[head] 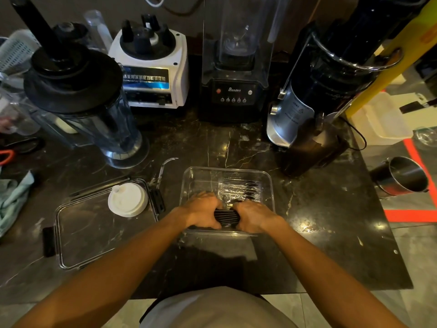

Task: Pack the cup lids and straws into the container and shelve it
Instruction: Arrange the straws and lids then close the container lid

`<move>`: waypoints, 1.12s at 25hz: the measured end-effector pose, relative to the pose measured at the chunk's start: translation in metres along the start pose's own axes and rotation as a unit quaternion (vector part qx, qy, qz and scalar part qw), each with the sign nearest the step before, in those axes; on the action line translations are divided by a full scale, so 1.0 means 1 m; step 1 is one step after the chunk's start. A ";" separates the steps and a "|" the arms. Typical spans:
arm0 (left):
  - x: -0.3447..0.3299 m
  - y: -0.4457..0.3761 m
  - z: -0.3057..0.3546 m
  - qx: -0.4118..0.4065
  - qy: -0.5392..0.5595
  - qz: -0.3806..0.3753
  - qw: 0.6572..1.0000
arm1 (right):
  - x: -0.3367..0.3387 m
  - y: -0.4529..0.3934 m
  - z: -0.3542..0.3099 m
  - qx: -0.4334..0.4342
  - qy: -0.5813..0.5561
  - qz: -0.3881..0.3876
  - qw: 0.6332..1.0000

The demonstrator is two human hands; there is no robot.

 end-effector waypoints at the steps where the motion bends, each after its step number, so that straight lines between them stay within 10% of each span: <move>1: 0.001 0.001 -0.001 -0.002 0.001 0.001 1.000 | 0.001 0.001 0.001 0.004 -0.006 -0.005 1.000; 21: 0.009 0.003 -0.009 -0.021 -0.048 0.061 0.997 | 0.028 0.023 -0.004 0.000 0.072 0.082 0.994; 28: 0.041 0.065 -0.029 -0.073 0.141 0.217 0.963 | 0.076 0.011 -0.061 0.062 -0.106 0.274 0.954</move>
Point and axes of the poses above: each hand's wrist, its own y-axis away from the middle knuckle, its own x-axis out of the back of the hand, z = x × y, the point moved 3 cm from there along -y, towards the middle knuckle, and after that the axes turned 10 degrees about -z, right-handed, at the moved point
